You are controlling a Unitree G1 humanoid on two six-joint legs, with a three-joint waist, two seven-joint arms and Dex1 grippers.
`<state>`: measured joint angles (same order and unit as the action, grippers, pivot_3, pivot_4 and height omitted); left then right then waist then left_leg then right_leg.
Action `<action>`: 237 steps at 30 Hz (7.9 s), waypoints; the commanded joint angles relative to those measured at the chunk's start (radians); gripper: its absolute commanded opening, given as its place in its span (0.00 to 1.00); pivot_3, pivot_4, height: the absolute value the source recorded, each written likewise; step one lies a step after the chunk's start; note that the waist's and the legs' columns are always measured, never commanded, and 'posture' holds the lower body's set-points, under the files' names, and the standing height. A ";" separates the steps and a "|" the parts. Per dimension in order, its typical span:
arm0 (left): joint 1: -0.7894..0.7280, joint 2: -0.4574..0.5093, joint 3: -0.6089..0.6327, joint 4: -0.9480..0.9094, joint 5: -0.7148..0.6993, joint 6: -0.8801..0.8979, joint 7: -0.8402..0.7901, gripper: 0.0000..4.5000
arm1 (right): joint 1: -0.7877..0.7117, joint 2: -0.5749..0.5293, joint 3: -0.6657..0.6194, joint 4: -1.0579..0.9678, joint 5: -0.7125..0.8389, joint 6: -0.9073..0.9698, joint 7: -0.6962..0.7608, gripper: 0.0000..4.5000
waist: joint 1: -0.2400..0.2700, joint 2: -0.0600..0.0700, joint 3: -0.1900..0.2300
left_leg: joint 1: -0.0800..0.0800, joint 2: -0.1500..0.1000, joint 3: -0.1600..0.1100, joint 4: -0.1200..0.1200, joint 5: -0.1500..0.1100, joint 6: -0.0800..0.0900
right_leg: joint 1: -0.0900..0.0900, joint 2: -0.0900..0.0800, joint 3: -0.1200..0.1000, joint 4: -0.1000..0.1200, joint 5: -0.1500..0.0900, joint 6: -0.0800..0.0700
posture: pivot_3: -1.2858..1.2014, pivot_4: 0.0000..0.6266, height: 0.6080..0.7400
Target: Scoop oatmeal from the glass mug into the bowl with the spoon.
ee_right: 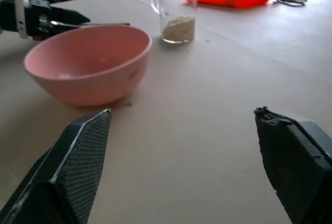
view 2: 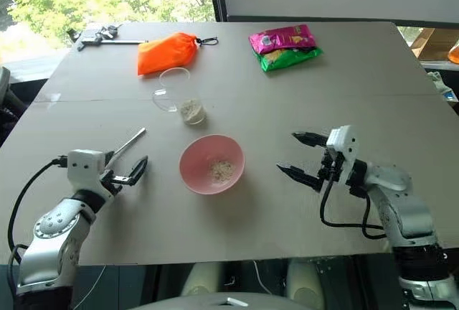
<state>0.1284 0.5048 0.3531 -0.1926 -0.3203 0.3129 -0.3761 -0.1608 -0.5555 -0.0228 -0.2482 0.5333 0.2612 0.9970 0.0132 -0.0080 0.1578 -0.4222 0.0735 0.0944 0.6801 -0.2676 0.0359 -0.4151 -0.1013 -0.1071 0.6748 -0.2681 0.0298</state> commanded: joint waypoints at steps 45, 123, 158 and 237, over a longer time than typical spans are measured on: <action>0.063 0.068 0.211 -0.097 -0.054 0.101 -0.104 0.01 | -0.249 -0.003 0.103 -0.260 0.165 0.349 -0.142 1.00 | -0.048 0.004 0.004 | 0.008 0.002 0.007 -0.003 0.005 -0.008 | 0.000 0.002 0.009 0.004 0.001 -0.001 | 0.52 0.24 0.66; -0.195 -0.067 -0.514 -0.285 1.392 -0.414 0.382 0.00 | -0.662 0.643 -0.052 0.140 0.951 0.622 -1.528 0.02 | -0.028 -0.003 0.005 | -0.011 0.000 0.007 0.009 0.005 -0.007 | -0.018 0.000 0.006 0.020 0.001 -0.001 | 0.52 0.24 0.66; -0.356 -0.148 0.087 -0.388 0.319 -0.024 0.117 0.00 | -0.734 0.448 -0.071 0.202 0.760 0.619 -1.061 0.02 | -0.034 -0.004 0.005 | -0.011 -0.001 0.006 0.011 0.005 -0.008 | -0.017 0.001 0.007 0.021 0.001 -0.001 | 0.52 0.24 0.66; -0.698 -0.058 -0.160 0.668 0.168 -0.350 -0.059 0.02 | -0.926 0.446 -0.022 0.274 0.288 0.470 -0.746 0.00 | -0.028 -0.007 0.003 | -0.010 -0.002 0.012 0.011 0.006 -0.009 | -0.016 0.002 0.007 0.020 0.001 -0.001 | 0.52 0.24 0.66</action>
<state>-0.5835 0.4542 0.2231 0.4873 -0.1626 -0.0533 -0.4293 -1.0554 -0.1108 -0.0646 0.0350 0.8511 0.7624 0.2071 -0.0145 -0.0152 0.1609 -0.4319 0.0717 0.1065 0.6910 -0.2619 0.0273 -0.4315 -0.0995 -0.0998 0.6952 -0.2669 0.0290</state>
